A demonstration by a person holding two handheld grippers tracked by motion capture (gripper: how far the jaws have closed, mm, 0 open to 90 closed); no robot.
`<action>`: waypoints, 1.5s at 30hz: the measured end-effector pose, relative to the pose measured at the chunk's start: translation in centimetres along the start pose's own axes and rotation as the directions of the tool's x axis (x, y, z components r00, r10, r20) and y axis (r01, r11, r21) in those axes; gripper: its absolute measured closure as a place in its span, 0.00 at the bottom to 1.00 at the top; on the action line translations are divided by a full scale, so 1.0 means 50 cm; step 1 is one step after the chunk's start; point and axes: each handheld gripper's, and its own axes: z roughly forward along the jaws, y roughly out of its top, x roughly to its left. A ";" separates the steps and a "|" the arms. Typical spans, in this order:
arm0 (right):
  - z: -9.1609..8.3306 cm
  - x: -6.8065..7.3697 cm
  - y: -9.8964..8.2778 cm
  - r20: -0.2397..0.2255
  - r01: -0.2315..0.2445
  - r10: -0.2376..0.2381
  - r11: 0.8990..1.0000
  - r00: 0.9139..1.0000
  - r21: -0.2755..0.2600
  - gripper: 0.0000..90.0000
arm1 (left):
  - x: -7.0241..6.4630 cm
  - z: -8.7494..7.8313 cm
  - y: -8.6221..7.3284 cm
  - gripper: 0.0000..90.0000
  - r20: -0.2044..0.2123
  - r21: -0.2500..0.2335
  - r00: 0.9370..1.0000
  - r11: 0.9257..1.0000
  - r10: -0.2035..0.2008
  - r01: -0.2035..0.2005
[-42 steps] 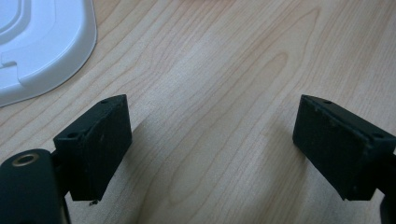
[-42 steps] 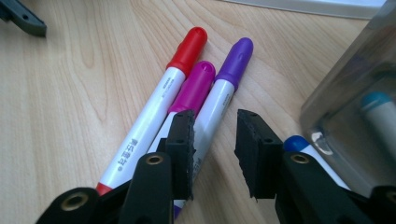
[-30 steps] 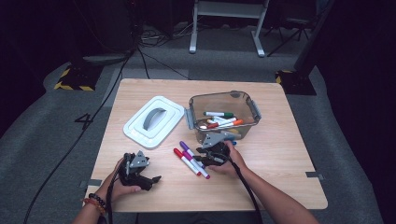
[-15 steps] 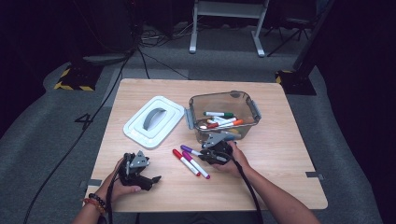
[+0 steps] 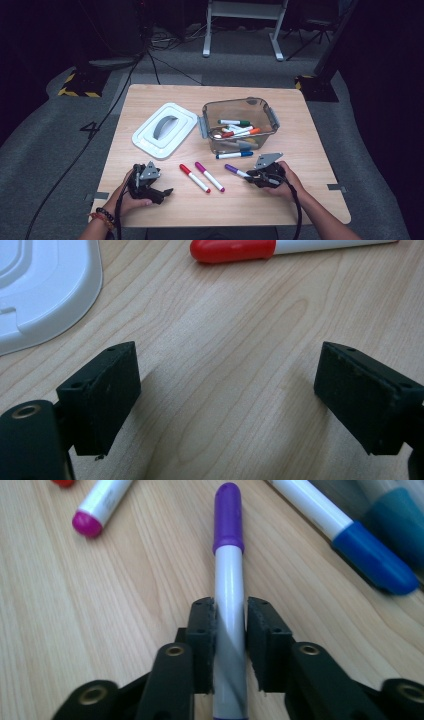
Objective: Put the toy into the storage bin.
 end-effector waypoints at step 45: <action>-0.121 -0.028 0.042 -0.001 -0.022 0.023 0.951 1.000 -0.308 0.83 | -0.004 0.006 0.006 0.12 -0.003 0.001 1.000 1.000 -0.007 0.007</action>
